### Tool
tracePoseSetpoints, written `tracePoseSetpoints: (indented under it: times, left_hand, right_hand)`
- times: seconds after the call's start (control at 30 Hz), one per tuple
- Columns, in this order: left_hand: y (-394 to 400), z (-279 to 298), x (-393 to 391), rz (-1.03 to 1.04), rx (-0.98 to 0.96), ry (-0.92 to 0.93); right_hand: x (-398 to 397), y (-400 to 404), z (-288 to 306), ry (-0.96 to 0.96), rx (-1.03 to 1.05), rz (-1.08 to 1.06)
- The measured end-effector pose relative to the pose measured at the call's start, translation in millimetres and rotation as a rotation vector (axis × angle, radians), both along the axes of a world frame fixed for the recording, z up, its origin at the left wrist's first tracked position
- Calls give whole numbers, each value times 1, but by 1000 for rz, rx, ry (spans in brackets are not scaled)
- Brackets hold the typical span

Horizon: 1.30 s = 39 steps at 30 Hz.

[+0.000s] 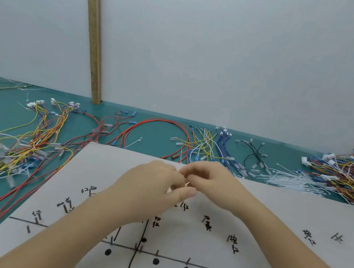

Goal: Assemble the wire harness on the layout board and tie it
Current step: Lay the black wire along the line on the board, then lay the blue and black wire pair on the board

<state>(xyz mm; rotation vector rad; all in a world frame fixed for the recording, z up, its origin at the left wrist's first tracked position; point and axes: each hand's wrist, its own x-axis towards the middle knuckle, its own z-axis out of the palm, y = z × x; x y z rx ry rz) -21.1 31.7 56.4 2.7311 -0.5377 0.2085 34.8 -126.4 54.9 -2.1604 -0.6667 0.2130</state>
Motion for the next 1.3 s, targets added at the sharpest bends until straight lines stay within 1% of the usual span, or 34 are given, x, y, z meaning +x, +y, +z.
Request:
tracePoseSetpoints:
  times: [0.07,0.13,0.2,0.23,0.33,0.43,0.5,0.53,0.6,0.67,0.7,0.8,0.9,1.03,1.13,1.2,1.23,1.3]
  left_hand:
    - [0,-11,5,27,28,-22]
    - [1,-24,6,22,148,13]
    - [2,-32,5,2,250,30]
    - [3,-34,5,-2,273,28]
    - [5,-37,4,-16,269,1]
    - [7,-39,3,-31,263,-9]
    - [8,-40,3,-37,256,-4]
    - [9,-40,3,-41,250,-2]
    - [9,-40,3,-45,239,-1]
    - [9,-41,2,-46,239,4]
    - [8,-41,3,-46,241,7]
    - [8,-41,2,-49,241,9]
    - [8,-41,1,-51,233,-2]
    - [8,-41,0,-50,228,-1]
    - [9,-42,0,-54,219,0]
    - [9,-42,0,-57,216,-3]
    - [9,-42,0,-55,213,-3]
    - [9,-42,1,-53,215,2]
  right_hand:
    - [26,-20,-1,-34,105,-259]
    - [58,-40,-3,-100,142,-495]
    - [91,-56,-7,-175,68,-657]
    - [105,-61,-10,-205,3,-705]
    - [137,-65,-19,-252,-202,-742]
    - [155,-55,-25,-239,-389,-618]
    - [162,-50,-27,-169,-527,-526]
    - [164,-50,-28,-135,-575,-510]
    - [166,-53,-29,-117,-591,-542]
    - [167,-57,-33,-151,-525,-622]
    - [167,-59,-35,-180,-454,-675]
    - [164,-65,-37,-260,-164,-827]
    - [160,-69,-33,-243,63,-861]
    - [156,-72,-27,-151,276,-845]
    - [155,-76,-24,23,526,-811]
    - [156,-76,-22,138,637,-790]
    - [156,-77,-22,171,673,-785]
    - [157,-78,-21,172,741,-788]
